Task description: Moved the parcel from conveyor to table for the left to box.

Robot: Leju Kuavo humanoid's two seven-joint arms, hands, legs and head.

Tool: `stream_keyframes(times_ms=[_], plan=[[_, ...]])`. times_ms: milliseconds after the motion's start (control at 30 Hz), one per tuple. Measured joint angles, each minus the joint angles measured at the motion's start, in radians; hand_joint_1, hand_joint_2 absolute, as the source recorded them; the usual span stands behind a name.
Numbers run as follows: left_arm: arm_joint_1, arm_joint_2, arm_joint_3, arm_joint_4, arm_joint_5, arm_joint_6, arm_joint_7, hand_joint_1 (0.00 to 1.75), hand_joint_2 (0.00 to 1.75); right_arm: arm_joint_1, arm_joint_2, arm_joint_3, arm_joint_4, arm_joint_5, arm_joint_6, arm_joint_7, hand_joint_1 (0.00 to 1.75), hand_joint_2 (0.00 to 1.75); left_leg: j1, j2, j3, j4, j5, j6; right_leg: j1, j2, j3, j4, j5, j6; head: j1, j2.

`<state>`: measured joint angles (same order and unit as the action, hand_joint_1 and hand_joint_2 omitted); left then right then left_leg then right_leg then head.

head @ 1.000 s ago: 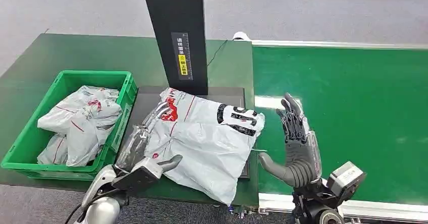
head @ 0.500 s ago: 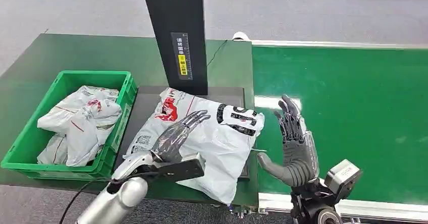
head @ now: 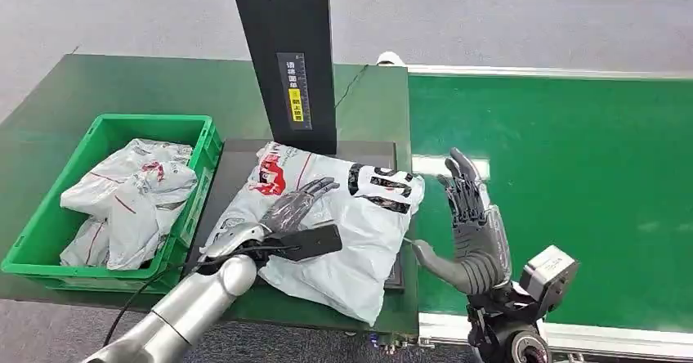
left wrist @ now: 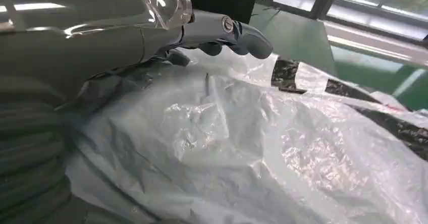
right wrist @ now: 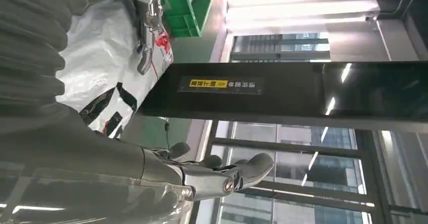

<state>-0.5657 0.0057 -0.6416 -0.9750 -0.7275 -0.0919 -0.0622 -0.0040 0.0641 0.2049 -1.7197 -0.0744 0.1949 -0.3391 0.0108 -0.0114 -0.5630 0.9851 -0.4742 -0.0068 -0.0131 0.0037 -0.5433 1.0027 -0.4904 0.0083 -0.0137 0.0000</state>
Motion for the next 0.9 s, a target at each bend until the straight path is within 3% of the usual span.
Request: stream_keyframes(times_ms=[267,300,333,600,900], plan=[[-0.014,-0.009,-0.002,0.05,0.003,0.002,-0.002,0.0,1.75,-0.005,0.0,0.0,0.004,-0.004,0.0,0.0,0.0,1.75,0.0,0.0,0.0,0.0,0.0,0.0,0.0,0.0,0.0,0.0,0.0,0.0,0.0,0.0],[-0.015,-0.01,-0.003,0.054,0.004,0.003,-0.003,1.19,1.75,-0.007,0.0,0.0,0.005,-0.004,0.0,0.0,0.0,1.75,0.0,0.0,0.0,0.0,0.0,0.0,0.0,0.0,0.0,0.0,0.0,0.0,0.0,0.0],[-0.016,-0.01,-0.003,0.058,0.005,0.003,-0.004,1.69,1.75,-0.008,0.0,0.0,0.006,-0.005,0.0,0.0,0.0,1.75,0.0,0.0,0.0,0.0,0.0,0.0,0.0,0.0,0.0,0.0,0.0,0.0,0.0,0.0],[-0.016,-0.006,-0.007,0.073,0.013,0.013,-0.017,1.75,1.75,-0.014,-0.001,0.001,0.012,-0.007,-0.011,0.0,0.0,1.75,0.0,0.0,0.0,0.0,0.0,0.0,0.0,0.0,0.001,0.0,0.0,0.0,0.0,0.0],[0.054,0.007,0.069,-0.094,0.212,0.222,-0.13,1.75,1.75,-0.009,-0.002,0.004,0.01,-0.01,-0.063,0.0,0.0,1.75,0.0,0.0,-0.001,0.0,0.0,0.0,0.0,0.0,0.0,0.0,0.0,0.0,0.0,0.0]])
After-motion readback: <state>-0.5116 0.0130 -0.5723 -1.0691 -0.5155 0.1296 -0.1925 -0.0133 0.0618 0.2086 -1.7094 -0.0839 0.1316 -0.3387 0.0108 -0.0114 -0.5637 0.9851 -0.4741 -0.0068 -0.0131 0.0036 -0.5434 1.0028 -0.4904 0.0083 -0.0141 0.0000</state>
